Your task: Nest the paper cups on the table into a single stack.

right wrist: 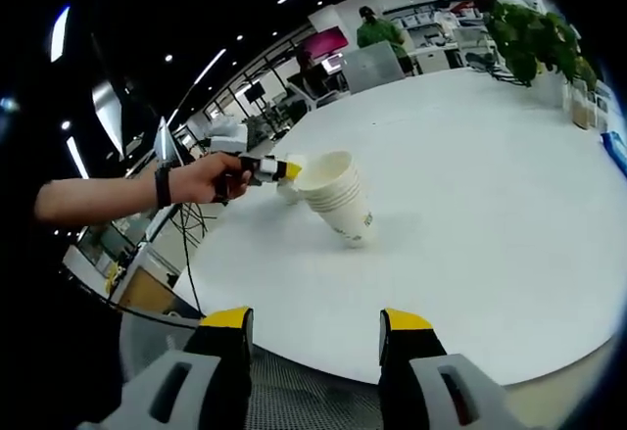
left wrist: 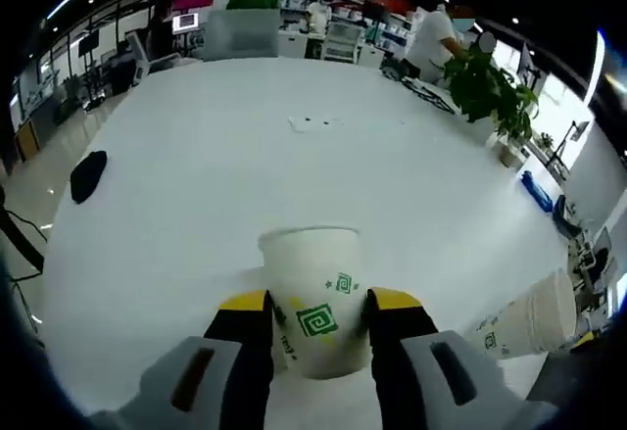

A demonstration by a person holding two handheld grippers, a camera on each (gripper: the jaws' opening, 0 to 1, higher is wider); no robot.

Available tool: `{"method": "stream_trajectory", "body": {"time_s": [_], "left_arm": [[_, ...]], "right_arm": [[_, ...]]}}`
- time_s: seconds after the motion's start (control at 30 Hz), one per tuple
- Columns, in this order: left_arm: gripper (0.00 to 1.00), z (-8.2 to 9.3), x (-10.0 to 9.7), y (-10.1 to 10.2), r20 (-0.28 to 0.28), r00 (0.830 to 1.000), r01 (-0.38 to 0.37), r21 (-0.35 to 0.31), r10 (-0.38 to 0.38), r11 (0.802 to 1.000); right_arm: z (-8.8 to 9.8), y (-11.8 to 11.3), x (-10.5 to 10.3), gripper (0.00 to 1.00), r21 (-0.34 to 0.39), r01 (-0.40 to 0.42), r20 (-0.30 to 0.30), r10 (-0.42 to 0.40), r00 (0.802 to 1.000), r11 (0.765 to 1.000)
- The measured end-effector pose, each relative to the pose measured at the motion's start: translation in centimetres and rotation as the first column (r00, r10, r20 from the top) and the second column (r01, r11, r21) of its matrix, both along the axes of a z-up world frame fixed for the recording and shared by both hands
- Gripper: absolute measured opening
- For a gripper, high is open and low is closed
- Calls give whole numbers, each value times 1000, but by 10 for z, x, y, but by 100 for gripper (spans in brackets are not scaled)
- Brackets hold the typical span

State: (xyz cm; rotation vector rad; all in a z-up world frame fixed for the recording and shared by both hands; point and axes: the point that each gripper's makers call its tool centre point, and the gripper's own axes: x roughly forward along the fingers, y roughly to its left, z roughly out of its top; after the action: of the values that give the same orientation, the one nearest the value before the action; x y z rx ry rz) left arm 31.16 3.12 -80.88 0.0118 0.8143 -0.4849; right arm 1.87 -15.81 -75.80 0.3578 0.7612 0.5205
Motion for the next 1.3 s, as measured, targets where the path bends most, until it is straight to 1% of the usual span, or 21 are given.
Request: {"method": "stream_trajectory", "body": {"time_s": [0.07,0.1,0.17,0.23,0.27,0.3,0.33,0.37,0.43,0.47,0.5,0.57,0.63,0.77,0.83,0.9,1.0,1.1,1.17,1.27,1.3], "left_arm": [[37,2,-10,3,10,1000,6,0,-6,1000],[37,3,-17,5,23,1000,21,4,-21,1000],[37,3,-20,11,38,999,35,14,-35,999],[37,5,-38,14,49,997,56,15,-57,998],[37,8,-51,12,59,996,62,16,-63,998],[37,10,-59,12,67,996,64,13,-65,998],[37,10,-70,17,78,994,70,5,-70,998],[37,12,-77,20,86,994,65,-6,-65,998],[37,14,-86,20,90,994,69,-25,-67,997],[37,18,-97,24,95,993,73,-24,-70,997],[37,19,-102,25,98,993,72,-22,-69,997],[38,19,-110,28,103,991,86,-29,-82,996],[38,19,-127,25,104,991,88,-33,-84,996],[38,17,-148,26,99,990,104,-32,-101,994],[38,19,-156,25,100,990,101,-40,-97,994],[38,19,-158,29,103,990,100,-43,-95,994],[37,23,-167,25,111,989,104,-44,-99,994],[38,24,-171,25,118,988,106,-46,-100,993],[38,26,-176,23,122,987,106,-43,-100,993],[38,33,-184,18,129,985,123,-33,-118,992],[38,34,-186,18,133,984,127,-31,-122,991]], "right_arm": [[2,1,-1,50,-1,-4,3,4,1000,1000],[2,0,0,50,-2,-4,5,4,1000,1000],[3,0,0,50,-1,-4,8,4,1000,1000],[4,-1,-1,50,2,2,15,-2,1000,1000],[5,-2,-1,50,6,3,17,-3,1000,1000],[6,-2,0,50,11,4,19,-5,1000,1000],[7,-1,0,50,13,5,21,-6,1000,1000],[6,-1,0,50,14,3,20,-4,1000,1000],[7,1,-1,50,12,-8,20,8,1000,1000],[7,3,-2,50,5,-21,22,21,1000,1000],[6,4,-2,50,2,-28,21,28,999,1000],[6,7,-2,50,-6,-40,20,40,999,999],[6,9,-3,50,-13,-53,21,53,998,999],[6,10,-5,50,-16,-73,21,73,997,997],[6,11,-6,50,-18,-84,21,85,996,996],[7,13,-7,50,-23,-95,23,96,995,995],[7,14,-8,50,-30,-113,22,114,993,993],[8,17,-10,50,-36,-130,23,131,991,991],[10,19,-8,50,-35,-139,24,140,990,990],[13,23,-2,50,-34,-153,44,154,987,988],[17,26,0,50,-31,-161,51,163,985,986]]}}
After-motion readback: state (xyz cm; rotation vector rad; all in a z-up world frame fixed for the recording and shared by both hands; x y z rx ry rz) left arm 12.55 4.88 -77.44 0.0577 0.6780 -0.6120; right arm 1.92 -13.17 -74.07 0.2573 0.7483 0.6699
